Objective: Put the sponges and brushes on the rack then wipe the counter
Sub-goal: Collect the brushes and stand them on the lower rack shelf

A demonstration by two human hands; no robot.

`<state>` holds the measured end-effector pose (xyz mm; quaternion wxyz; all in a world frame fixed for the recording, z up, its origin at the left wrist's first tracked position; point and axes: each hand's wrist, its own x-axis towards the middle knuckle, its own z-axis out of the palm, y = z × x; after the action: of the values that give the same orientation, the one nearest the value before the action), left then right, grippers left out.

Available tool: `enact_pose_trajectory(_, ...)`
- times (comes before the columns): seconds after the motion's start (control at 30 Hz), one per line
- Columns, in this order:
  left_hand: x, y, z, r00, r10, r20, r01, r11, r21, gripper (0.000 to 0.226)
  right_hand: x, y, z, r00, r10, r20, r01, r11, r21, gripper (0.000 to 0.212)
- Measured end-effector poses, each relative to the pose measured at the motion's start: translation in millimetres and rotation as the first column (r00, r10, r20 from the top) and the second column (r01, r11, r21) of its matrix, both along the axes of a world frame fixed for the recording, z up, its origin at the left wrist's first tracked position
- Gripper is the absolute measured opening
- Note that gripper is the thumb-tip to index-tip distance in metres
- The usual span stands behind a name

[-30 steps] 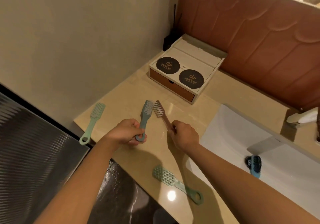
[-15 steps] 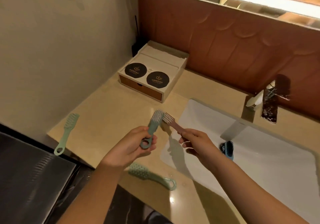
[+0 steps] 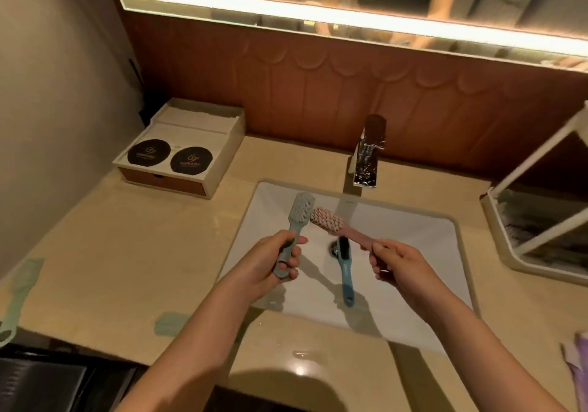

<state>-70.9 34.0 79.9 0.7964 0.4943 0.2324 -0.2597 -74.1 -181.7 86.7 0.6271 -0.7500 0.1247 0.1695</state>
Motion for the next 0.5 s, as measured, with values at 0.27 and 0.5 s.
enact_pose_trajectory(0.27,2.4,-73.3,15.7,0.998,0.051,0.022,-0.053,0.991,0.124,0.018,-28.0,-75.3,3.9,0.998,0.044,0.043,-0.043,0.999,-0.028,0.019)
enact_pose_trajectory(0.5,-0.5,-111.2,18.6,0.98,-0.168,0.102,0.134,0.951,0.28,0.021,-41.3,-114.9,0.9,0.995,0.1,-0.022,-0.097,0.991,0.089,0.017)
